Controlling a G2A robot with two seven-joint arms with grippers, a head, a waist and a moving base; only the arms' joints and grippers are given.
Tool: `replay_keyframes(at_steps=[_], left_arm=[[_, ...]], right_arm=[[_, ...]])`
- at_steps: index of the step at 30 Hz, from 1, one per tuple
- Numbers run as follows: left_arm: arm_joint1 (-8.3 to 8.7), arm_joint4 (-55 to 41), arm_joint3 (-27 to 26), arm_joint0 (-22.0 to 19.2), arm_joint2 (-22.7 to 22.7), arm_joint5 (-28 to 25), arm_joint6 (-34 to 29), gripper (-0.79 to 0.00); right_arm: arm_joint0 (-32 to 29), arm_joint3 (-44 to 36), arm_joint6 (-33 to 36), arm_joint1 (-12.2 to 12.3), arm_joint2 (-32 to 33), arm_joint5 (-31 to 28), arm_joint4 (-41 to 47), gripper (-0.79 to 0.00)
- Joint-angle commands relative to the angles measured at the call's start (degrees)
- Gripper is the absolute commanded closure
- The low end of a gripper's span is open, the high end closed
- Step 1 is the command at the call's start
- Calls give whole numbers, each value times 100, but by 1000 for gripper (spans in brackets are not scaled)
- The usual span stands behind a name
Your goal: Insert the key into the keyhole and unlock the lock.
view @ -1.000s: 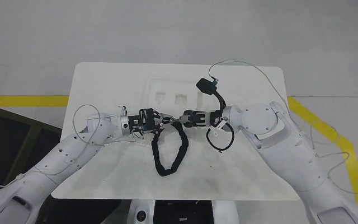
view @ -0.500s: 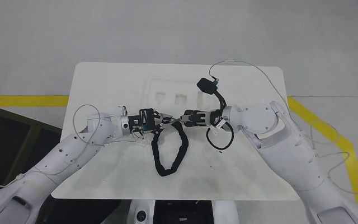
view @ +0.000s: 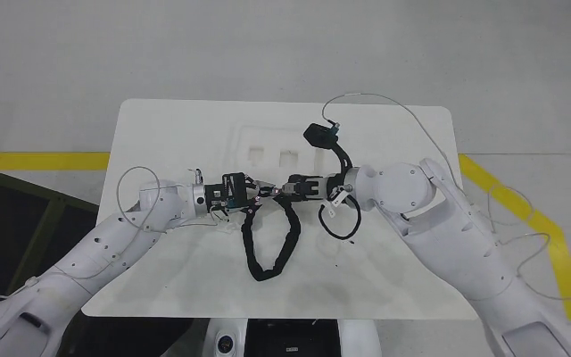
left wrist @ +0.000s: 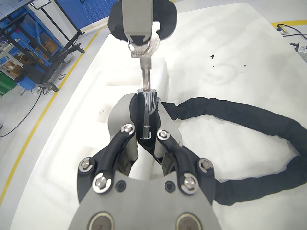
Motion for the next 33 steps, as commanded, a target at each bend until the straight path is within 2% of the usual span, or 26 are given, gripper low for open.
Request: replay_keyframes(at_steps=[1,17,18,19,28,33], left_arm=[[0,0,0,0,0,0,0,0],[0,0,0,0,0,0,0,0],[0,0,0,0,0,0,0,0],[0,0,0,0,0,0,0,0],[0,0,0,0,0,0,0,0],[-6,-31,-35,43,-13,36,-58,0]], right_arm=[[10,19,-21,-14,-37,0,-2,0],[160,221,-148,-140,-257,63,23,0],[159,217,-155,-145,-250,45,54,-249],[155,214,-159,-148,-237,28,83,-785],[22,116,100,-85,75,-351,253,-785],[-58,228,472,1,275,-1064,139,-785]])
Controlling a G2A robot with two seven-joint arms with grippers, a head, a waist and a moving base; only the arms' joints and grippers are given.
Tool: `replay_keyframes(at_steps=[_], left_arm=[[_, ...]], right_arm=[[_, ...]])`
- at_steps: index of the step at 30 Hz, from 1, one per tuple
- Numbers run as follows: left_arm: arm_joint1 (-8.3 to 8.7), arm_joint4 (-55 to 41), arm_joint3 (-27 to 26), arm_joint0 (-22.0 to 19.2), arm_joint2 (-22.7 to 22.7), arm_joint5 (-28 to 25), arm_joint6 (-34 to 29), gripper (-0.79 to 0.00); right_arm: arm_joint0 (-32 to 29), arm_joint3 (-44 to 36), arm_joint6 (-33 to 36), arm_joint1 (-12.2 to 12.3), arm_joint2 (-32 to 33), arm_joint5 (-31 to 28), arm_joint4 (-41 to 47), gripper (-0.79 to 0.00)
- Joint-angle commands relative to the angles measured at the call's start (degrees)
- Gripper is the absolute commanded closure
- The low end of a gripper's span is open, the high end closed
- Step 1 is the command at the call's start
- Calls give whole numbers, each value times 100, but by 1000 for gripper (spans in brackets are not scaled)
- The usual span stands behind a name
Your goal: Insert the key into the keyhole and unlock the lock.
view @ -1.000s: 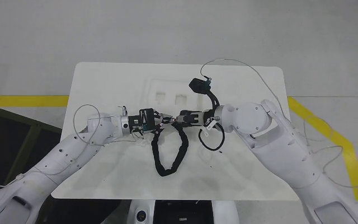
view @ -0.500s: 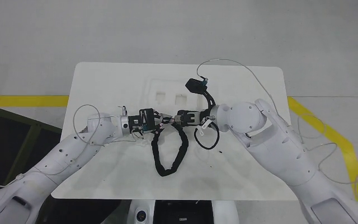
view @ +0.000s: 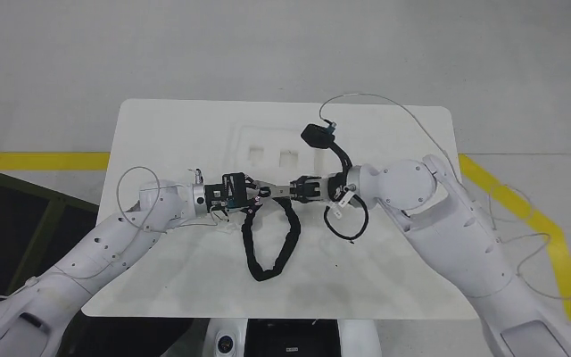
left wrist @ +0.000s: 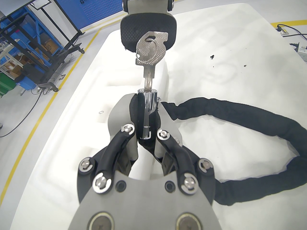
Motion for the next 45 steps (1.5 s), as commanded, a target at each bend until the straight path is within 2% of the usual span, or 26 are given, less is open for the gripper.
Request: replay_keyframes(at_steps=[1,4,9,15,20,28,30,33,38,45], left_arm=[[-10,-47,-70,62,-29,23,-98,0],[-25,-129,-145,108,-88,-148,-185,0],[-87,-383,-61,105,-124,-682,-216,0],[-195,-555,116,78,-130,-1026,-255,0],[-286,-687,222,43,-108,-1424,-197,0],[-384,-803,294,-386,-196,-2551,-427,0],[-395,-903,246,-471,-82,-2551,-508,0],[-377,-1138,270,-734,273,-2551,-676,0],[-307,-1861,371,-1414,1245,-2551,-955,0],[-227,-2849,596,-2263,2232,-2551,-1073,0]], right_arm=[[-38,45,112,33,65,-348,-86,-785],[-80,137,352,84,168,-1180,-135,-785],[-142,329,539,160,317,-2905,-314,-785],[-378,260,278,274,593,-4661,-675,-785],[-575,284,237,382,876,-5480,-541,-785],[-418,158,-94,625,438,-5811,-377,-785],[-310,189,-192,691,293,-5909,-334,-785],[-104,280,-254,784,49,-5971,-404,-785],[225,395,-437,888,-247,-6154,-342,-785],[414,667,-638,971,-302,-6354,-181,-785]])
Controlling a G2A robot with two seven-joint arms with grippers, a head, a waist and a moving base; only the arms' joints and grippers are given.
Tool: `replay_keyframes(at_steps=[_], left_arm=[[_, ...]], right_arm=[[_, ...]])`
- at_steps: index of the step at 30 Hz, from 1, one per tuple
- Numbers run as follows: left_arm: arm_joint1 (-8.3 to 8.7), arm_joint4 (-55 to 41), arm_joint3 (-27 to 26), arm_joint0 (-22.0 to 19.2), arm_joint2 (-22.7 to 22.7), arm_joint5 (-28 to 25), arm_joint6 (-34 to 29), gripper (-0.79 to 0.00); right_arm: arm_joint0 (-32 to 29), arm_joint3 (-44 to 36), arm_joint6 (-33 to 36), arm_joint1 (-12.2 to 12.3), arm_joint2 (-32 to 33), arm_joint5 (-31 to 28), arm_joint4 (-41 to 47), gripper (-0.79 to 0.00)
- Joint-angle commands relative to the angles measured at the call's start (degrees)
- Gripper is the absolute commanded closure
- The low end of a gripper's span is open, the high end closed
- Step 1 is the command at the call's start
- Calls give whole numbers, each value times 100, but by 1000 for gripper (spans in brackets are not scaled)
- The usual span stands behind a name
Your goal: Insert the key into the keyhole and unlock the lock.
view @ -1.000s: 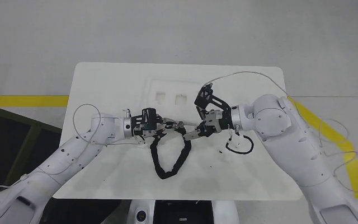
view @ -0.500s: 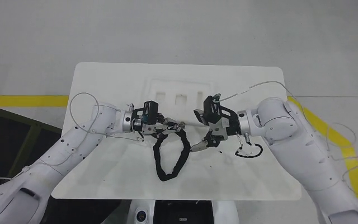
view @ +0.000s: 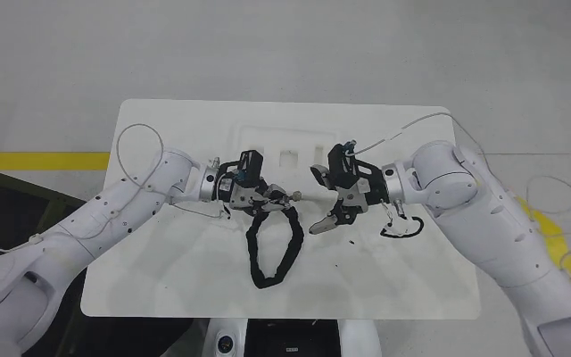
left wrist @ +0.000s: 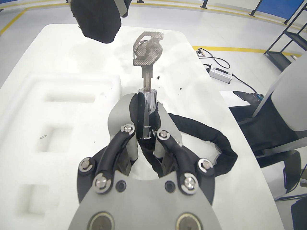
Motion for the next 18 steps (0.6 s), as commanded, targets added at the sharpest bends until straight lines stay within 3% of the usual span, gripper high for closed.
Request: replay_keyframes(at_steps=[1,12,18], left_arm=[[4,-73,6,-78,110,0,-9,0],[4,-73,6,-78,110,0,-9,0],[4,-73,6,-78,110,0,-9,0]], right_arm=[[-3,-6,4,-1,1,5,-5,-785],[-23,-68,-81,-5,11,-43,-106,-785],[65,-51,-709,-39,72,-708,-1827,-785]])
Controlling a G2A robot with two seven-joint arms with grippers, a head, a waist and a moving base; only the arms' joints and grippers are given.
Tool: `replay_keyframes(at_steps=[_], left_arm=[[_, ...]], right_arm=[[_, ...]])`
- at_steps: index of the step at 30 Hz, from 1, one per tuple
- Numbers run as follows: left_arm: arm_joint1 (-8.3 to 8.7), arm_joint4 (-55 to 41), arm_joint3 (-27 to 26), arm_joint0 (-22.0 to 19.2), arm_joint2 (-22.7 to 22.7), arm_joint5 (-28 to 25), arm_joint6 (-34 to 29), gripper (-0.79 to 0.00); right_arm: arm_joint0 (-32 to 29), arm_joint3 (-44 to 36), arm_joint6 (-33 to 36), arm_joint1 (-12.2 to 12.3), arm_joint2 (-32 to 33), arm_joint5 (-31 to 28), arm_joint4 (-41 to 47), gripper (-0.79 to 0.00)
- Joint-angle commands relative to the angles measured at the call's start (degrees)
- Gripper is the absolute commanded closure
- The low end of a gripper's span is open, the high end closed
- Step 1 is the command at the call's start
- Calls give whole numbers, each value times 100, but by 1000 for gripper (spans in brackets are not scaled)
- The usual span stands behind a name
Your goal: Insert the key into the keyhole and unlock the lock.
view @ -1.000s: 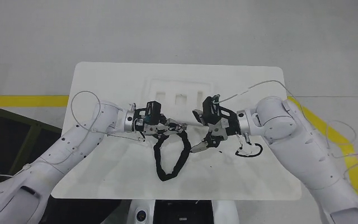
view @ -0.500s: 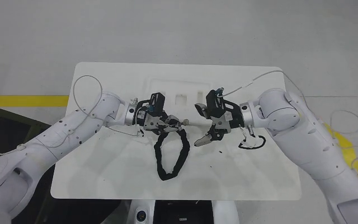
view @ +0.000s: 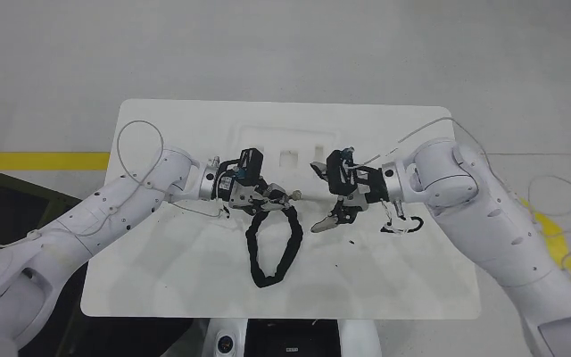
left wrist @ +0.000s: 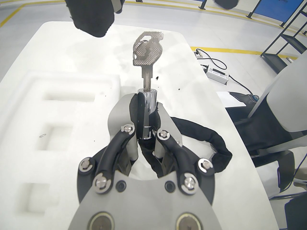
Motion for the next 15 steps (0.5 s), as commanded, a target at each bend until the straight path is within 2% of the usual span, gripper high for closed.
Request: replay_keyframes(at_steps=[1,10,11,13,15], left_arm=[[0,0,0,0,0,0,0,0],[0,0,0,0,0,0,0,0],[0,0,0,0,0,0,0,0],[0,0,0,0,0,0,0,0],[0,0,0,0,0,0,0,0]], right_arm=[[21,34,-220,-25,4,-161,-664,-785],[7,-331,-1742,-146,-193,-290,-2764,-785],[22,-339,-1849,-149,-245,-290,-2898,-742],[69,-305,-2052,-155,-322,-290,-3094,-529],[119,-261,-2210,-161,-380,-290,-3261,-480]])
